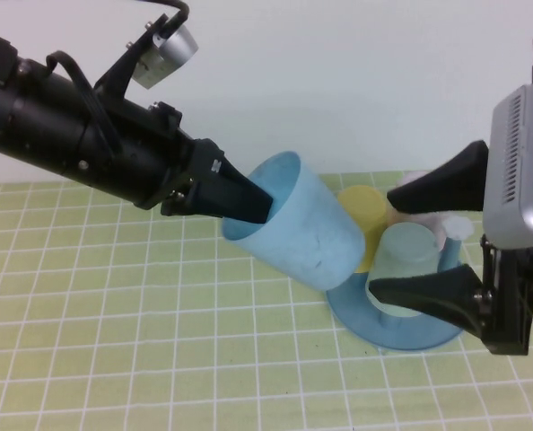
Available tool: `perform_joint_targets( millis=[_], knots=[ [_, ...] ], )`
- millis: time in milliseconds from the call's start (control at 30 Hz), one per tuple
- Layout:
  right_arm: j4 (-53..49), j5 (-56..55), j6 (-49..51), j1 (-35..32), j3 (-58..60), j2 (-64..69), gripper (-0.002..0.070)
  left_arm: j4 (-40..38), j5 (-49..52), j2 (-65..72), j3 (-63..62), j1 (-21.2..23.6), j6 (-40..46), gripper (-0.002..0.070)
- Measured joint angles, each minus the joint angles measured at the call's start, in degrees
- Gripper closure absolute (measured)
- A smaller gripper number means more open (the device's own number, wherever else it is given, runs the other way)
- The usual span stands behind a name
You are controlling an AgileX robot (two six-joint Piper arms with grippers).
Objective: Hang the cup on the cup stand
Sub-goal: Adjust the cup with two arms
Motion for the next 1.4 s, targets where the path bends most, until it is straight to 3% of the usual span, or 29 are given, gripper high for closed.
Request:
perform_joint_targets(
  millis=[200,567,900,1133,1200,1267,1400],
  knots=[
    [4.9,-2.6,-2.2,0.0,0.0,0.6,0.0031,-2.4,0.0,0.0,0.0,-0.3,0.0,0.0675],
    [5.9,1.4,-3.2,0.1,0.0,6.3,0.0035,0.8,-0.6,0.0,0.0,-4.6,-0.2,0.0675],
    [7.8,4.5,-3.5,0.2,0.0,8.2,0.0139,0.9,0.0,0.0,0.0,-4.6,-0.1,0.0675],
    [8.6,5.1,-3.5,0.2,0.0,8.2,0.0163,4.9,0.0,0.0,0.0,-4.6,0.7,0.0667],
    [8.6,5.2,-3.5,0.3,0.0,8.4,0.0164,5.7,0.0,0.0,0.0,-4.6,1.7,0.0622],
    [8.6,5.3,-3.6,0.4,0.0,8.6,0.0164,6.4,0.0,0.0,0.0,-4.6,2.6,0.0534],
    [8.6,5.2,-3.6,0.4,0.0,8.6,0.0164,6.4,0.0,0.0,0.0,-4.6,3.2,0.0287]
  ],
)
